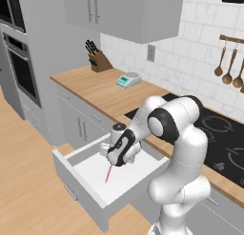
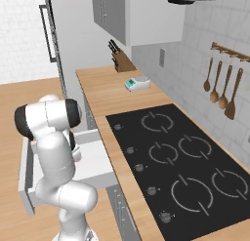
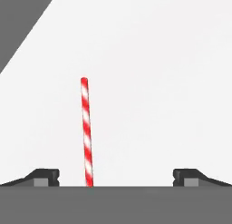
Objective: Take a straw from the drawer in front and place it inside the glass cup on the dining counter.
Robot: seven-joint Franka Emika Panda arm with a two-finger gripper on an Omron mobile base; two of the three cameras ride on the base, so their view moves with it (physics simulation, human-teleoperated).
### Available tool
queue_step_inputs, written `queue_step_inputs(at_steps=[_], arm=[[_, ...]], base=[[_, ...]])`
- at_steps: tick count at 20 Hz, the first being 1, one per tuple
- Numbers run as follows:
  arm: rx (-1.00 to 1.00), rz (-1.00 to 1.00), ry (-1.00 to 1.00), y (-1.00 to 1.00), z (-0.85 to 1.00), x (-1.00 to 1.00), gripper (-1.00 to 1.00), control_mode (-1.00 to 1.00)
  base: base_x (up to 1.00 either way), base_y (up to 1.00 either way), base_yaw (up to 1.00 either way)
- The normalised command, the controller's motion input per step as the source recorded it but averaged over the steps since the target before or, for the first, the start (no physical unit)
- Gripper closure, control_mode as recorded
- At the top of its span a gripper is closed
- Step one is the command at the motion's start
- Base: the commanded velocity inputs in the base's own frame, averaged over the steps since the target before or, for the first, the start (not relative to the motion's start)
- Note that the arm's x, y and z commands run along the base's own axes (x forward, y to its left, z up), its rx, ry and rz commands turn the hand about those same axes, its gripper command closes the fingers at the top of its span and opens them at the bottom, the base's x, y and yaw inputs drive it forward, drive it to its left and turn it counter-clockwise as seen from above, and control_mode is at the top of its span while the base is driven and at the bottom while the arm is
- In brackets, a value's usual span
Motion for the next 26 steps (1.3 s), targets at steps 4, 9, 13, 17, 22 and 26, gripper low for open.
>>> queue_step_inputs(at_steps=[4, 9, 13, 17, 22, 26], arm=[[0.0, -0.14, 0.09, 0.2, -0.25, 0.39, -1.0, -1.0], [0.0, -0.14, 0.15, 0.31, -0.28, 0.5, -1.0, -1.0], [0.0, -0.12, 0.12, 0.04, -0.29, 0.12, -1.0, -1.0], [0.0, -0.09, 0.08, -0.01, -0.25, 0.02, -1.0, -1.0], [0.0, -0.06, 0.01, -0.22, -0.24, -0.01, -1.0, -1.0], [-0.01, -0.01, 0.0, -0.2, -0.42, -0.16, -1.0, -1.0]], base=[[0.0, 0.0, 0.0], [0.0, 0.0, 0.0], [0.0, 0.0, 0.0], [0.0, 0.0, 0.0], [0.0, 0.0, 0.0], [0.0, 0.0, 0.0]])
